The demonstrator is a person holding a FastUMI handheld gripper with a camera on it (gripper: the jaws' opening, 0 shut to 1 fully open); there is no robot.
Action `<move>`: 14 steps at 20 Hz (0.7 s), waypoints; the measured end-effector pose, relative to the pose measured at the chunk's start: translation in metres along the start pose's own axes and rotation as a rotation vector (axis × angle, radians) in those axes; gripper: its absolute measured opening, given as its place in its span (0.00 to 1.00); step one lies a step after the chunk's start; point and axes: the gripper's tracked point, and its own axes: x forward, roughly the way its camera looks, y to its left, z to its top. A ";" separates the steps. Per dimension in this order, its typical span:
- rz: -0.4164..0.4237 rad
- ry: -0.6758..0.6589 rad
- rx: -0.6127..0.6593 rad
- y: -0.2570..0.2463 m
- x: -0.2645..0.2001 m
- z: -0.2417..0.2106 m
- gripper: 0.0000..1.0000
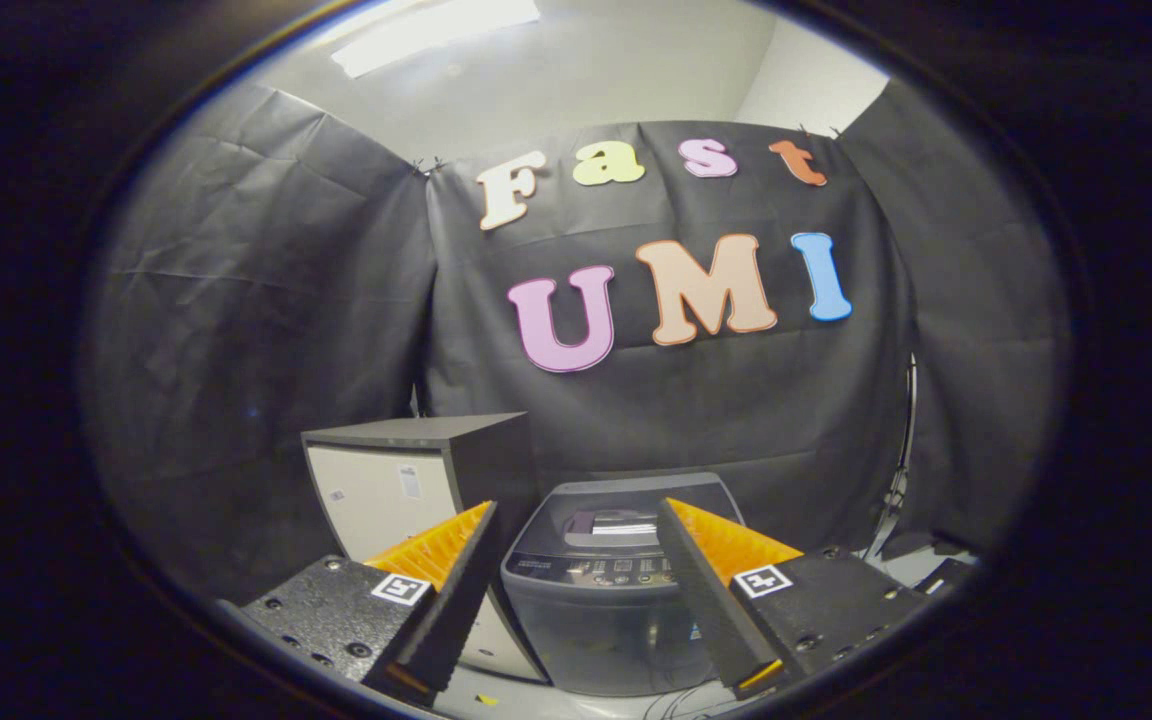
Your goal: Put the clothes into the washing machine and then close the washing machine lid.
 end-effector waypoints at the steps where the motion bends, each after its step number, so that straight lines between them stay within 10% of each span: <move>1: 0.001 -0.002 0.011 -0.002 0.000 0.001 0.95; 14: -0.066 -0.029 0.072 -0.031 -0.003 0.014 0.94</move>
